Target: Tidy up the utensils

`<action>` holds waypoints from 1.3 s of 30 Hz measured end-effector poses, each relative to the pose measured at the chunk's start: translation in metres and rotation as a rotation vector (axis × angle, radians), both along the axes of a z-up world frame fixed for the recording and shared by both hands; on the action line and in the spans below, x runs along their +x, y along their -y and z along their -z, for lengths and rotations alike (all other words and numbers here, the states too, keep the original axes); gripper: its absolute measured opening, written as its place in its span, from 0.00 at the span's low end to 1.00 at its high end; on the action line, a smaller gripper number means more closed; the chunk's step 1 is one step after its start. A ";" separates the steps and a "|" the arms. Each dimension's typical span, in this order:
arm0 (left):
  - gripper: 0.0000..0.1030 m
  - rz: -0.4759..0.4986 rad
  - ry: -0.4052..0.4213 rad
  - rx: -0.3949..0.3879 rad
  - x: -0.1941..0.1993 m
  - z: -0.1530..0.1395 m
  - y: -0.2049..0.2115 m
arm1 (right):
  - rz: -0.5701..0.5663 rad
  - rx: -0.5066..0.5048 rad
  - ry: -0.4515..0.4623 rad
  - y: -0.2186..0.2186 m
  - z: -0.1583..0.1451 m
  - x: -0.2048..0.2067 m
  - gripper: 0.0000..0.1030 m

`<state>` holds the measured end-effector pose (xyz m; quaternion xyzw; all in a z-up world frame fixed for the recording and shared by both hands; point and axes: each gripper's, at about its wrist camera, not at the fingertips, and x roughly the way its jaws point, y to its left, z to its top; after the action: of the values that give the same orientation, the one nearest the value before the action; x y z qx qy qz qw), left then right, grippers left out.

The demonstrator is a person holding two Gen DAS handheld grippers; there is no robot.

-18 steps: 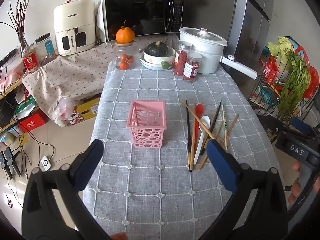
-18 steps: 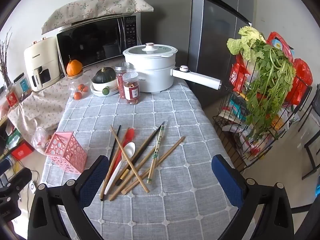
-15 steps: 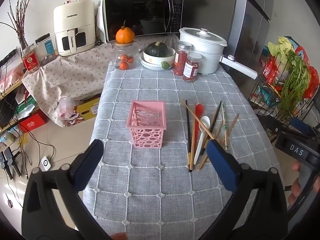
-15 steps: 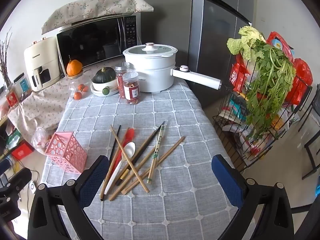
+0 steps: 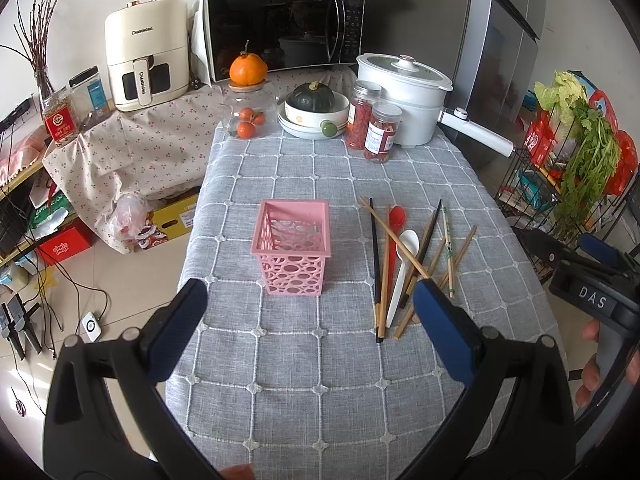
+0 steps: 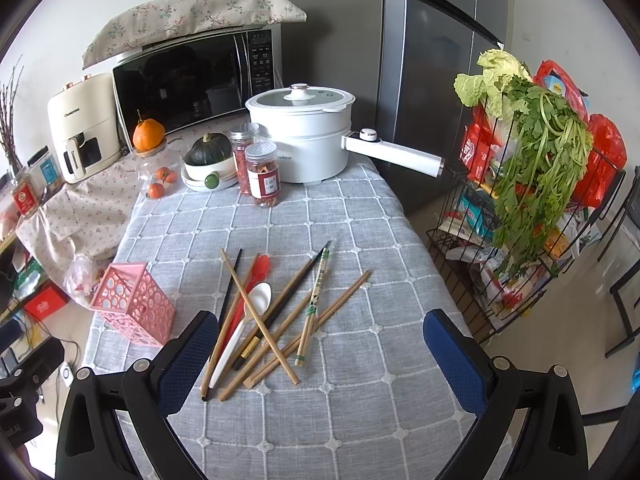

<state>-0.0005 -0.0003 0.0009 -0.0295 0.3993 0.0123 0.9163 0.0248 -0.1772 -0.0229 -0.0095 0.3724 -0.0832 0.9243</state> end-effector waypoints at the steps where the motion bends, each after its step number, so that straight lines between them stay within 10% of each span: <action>1: 0.99 -0.001 0.001 0.000 0.000 0.001 0.000 | -0.001 0.000 0.000 0.000 0.000 0.000 1.00; 39: 0.99 -0.003 0.020 -0.015 0.001 0.002 0.001 | 0.005 0.023 -0.009 0.002 0.002 0.001 1.00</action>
<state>0.0001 -0.0018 -0.0009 -0.0371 0.3901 0.0102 0.9199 0.0260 -0.1795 -0.0245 0.0015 0.3774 -0.0812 0.9225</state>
